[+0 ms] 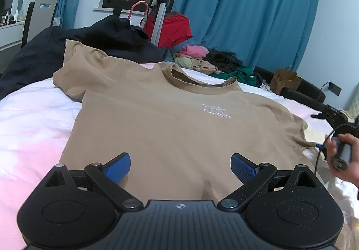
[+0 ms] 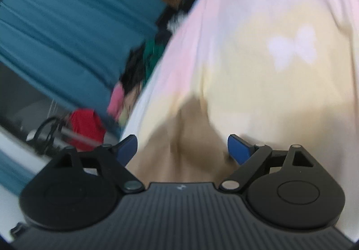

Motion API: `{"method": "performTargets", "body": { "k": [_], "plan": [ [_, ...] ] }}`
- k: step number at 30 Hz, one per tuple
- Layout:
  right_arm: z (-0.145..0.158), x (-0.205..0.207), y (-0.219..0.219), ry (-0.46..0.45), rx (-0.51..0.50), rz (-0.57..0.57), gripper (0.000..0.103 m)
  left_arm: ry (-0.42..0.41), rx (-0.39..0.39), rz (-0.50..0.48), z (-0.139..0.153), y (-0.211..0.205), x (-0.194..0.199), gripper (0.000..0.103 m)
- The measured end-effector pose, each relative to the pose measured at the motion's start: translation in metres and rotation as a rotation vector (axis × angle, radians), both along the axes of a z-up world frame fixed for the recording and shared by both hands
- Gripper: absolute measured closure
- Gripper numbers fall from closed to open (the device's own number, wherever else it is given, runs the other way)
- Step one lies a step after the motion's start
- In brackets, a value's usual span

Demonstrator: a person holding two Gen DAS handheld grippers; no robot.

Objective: Fold clothes
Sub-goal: 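Lift the sleeve with the right gripper and fold it across the body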

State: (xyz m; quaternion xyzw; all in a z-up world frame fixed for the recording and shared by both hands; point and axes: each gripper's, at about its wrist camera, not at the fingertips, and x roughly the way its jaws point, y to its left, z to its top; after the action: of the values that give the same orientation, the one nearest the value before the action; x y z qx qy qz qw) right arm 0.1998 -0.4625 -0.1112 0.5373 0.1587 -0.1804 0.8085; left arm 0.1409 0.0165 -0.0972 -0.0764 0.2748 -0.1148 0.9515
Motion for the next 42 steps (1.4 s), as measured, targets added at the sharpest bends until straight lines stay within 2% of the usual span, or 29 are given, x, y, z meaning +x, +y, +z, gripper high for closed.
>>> {"method": "performTargets", "body": {
  "k": [4,9,14,16,20,26,29,31,33,35,38,40,42],
  "plan": [
    [-0.017,-0.001,0.028,0.032,0.147,0.071,0.016,0.007,-0.002,0.005,0.002,0.002,-0.005,0.006],
    [-0.017,0.003,0.048,0.072,0.065,0.046,0.015,-0.007,0.017,-0.003,0.004,0.0,-0.01,0.006],
    [-0.022,0.014,0.05,0.013,-0.012,0.072,0.012,0.011,0.02,-0.014,-0.002,-0.001,-0.002,0.005],
    [-0.026,0.02,0.044,-0.024,-0.02,0.064,0.012,0.005,0.032,0.023,-0.004,0.0,-0.002,0.005],
    [-0.029,0.033,0.034,-0.105,-0.032,0.001,0.012,-0.006,-0.007,0.088,-0.001,0.011,-0.002,0.005],
    [-0.017,0.047,0.023,-0.245,-0.157,-0.018,0.013,-0.008,-0.064,0.152,0.002,0.024,0.0,0.005],
    [-0.012,0.06,0.019,-0.208,-0.225,0.034,0.013,-0.01,-0.077,0.168,0.003,0.026,0.001,0.005],
    [-0.013,0.073,0.018,-0.137,-0.267,0.09,0.021,-0.012,-0.078,0.172,0.003,0.025,0.002,0.005],
    [-0.017,0.082,0.025,-0.034,-0.33,0.113,0.038,-0.015,-0.076,0.189,0.003,0.024,0.003,0.005],
    [-0.018,0.089,0.036,0.046,-0.404,0.103,0.051,-0.011,-0.074,0.191,0.004,0.024,0.005,0.005],
    [-0.008,0.1,0.044,0.115,-0.484,0.088,0.081,-0.011,-0.064,0.202,0.006,0.026,0.006,0.005],
    [0.003,0.107,0.047,0.155,-0.528,0.073,0.091,-0.001,-0.049,0.212,0.007,0.026,0.005,0.005],
    [0.023,0.101,0.047,0.137,-0.53,0.053,0.095,0.015,-0.014,0.216,0.008,0.025,0.005,0.005]
  ]
}}
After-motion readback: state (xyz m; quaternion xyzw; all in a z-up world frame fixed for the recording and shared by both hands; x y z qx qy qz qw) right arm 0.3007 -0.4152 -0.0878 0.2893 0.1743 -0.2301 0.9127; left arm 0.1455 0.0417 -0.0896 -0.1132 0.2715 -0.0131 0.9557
